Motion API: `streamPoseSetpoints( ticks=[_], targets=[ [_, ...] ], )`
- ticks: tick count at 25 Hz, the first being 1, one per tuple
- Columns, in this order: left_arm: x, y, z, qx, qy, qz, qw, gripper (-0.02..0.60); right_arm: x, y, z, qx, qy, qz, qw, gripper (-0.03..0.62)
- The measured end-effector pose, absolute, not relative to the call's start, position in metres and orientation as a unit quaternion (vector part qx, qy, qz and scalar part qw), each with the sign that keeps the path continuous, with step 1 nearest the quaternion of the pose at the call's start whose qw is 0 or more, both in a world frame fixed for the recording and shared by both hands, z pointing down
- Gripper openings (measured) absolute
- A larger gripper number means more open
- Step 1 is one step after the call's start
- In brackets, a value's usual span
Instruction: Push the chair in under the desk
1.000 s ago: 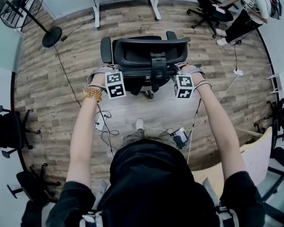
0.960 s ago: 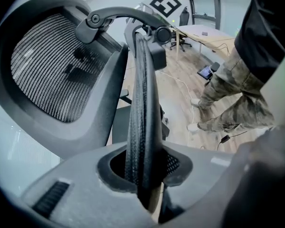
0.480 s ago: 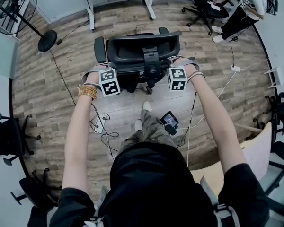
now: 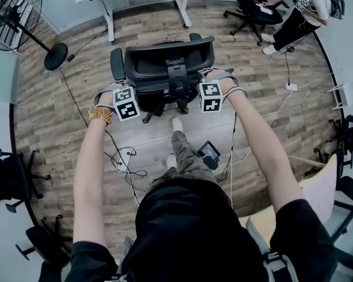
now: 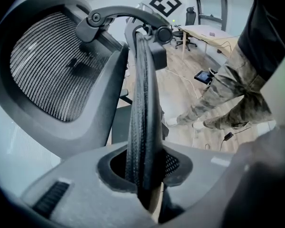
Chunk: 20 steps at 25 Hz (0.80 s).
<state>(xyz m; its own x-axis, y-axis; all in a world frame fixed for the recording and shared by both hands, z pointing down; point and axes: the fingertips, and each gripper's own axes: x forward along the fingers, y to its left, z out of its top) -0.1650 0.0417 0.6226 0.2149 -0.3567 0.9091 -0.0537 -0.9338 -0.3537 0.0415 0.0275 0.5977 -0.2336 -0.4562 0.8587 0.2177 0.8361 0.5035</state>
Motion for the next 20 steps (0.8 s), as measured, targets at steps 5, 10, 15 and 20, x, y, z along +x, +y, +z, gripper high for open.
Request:
streamPoseSetpoints(
  ticks=[5,10,15,20],
  targets=[
    [-0.167,0.021,0.620,-0.767,0.135,-0.617,0.114,0.087,0.040,0.003,0.596,0.078,-0.735,-0.281,0.612,0.060],
    [-0.169,0.009,0.622,-0.764,0.141,-0.620,0.107,0.087,0.038,-0.012,0.598,0.070,-0.737,-0.288,0.607,0.060],
    [-0.169,-0.009,0.622,-0.763,0.147,-0.621,0.104,0.086,0.038,-0.034,0.597,0.066,-0.737,-0.296,0.604,0.058],
    [-0.175,-0.026,0.622,-0.762,0.152,-0.621,0.104,0.086,0.032,-0.054,0.598,0.062,-0.738,-0.303,0.600,0.058]
  ],
)
